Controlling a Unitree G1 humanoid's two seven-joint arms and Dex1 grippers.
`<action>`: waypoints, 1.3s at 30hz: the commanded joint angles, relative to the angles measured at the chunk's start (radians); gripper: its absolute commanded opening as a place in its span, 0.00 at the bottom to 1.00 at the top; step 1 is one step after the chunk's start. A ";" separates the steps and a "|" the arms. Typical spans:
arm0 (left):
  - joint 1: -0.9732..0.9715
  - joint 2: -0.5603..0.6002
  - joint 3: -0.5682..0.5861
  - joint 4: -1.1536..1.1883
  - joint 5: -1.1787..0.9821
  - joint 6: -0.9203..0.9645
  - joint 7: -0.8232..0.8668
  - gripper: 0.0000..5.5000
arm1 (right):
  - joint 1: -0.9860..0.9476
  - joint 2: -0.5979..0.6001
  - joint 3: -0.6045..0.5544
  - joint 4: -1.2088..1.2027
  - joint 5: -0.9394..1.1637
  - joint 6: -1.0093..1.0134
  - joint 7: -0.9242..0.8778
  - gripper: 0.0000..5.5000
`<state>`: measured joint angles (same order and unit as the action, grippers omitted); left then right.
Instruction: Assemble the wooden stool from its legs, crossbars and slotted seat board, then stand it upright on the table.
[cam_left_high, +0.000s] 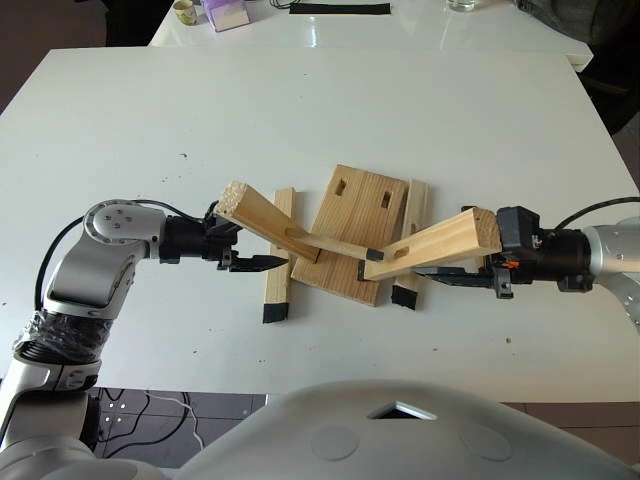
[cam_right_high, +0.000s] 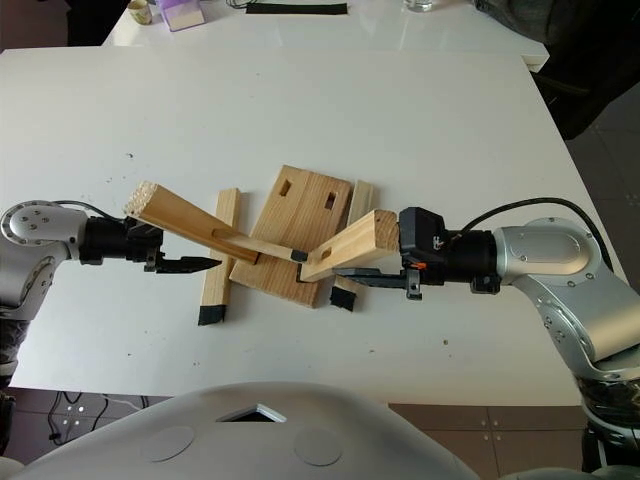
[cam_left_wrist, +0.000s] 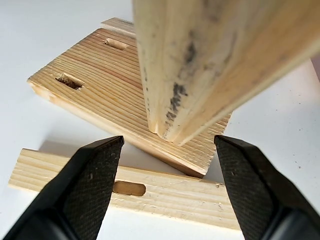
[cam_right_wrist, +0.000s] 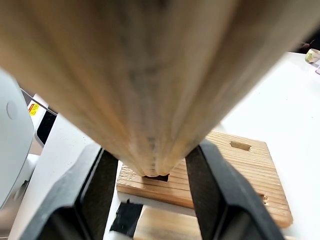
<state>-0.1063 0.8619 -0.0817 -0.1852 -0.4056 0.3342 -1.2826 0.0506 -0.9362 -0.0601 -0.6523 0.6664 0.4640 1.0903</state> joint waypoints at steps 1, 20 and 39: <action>-0.010 -0.006 0.001 -0.030 -0.004 0.012 0.016 0.61 | 0.007 -0.046 0.013 0.067 -0.046 0.018 0.029 0.36; 0.004 -0.032 -0.019 -0.099 -0.005 0.035 0.039 0.61 | -0.025 -0.069 0.017 0.166 -0.086 -0.037 0.056 0.36; 0.012 -0.024 -0.047 -0.100 0.010 0.018 0.025 0.61 | -0.115 -0.054 0.100 0.204 -0.092 -0.037 0.049 0.36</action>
<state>-0.0871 0.8286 -0.1215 -0.2808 -0.4072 0.3565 -1.2535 -0.0828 -0.9740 -0.0014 -0.4613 0.6455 0.3986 1.1351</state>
